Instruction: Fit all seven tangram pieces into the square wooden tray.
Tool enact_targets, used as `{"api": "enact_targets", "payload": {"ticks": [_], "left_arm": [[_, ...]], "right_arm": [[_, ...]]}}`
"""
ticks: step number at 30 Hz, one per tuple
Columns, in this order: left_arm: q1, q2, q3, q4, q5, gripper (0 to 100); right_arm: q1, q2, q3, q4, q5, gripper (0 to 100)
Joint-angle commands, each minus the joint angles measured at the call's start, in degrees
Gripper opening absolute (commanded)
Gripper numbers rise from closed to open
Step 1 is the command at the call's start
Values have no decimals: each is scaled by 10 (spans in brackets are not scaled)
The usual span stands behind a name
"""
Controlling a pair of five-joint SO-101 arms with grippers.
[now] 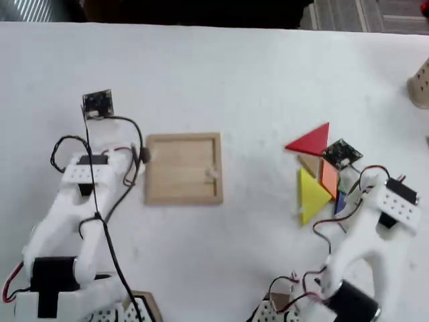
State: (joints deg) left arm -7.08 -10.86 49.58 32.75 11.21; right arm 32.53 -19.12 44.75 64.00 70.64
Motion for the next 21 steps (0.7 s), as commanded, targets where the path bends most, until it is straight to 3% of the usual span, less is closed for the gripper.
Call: {"api": "enact_targets", "payload": {"ticks": [1,5,13,21], "left_arm": [[0,-1,-33,-15,-11,246],[0,-1,-34,-15,-11,247],[0,-1,-36,-16,-12,248],[0,-1,-36,-16,-12,248]], "right_arm": [[-12,72,-59,-20,6,215],[-18,124,-79,-22,3,215],[-55,144,-79,-21,-108,216],[-52,150,-70,-23,-96,255]]}}
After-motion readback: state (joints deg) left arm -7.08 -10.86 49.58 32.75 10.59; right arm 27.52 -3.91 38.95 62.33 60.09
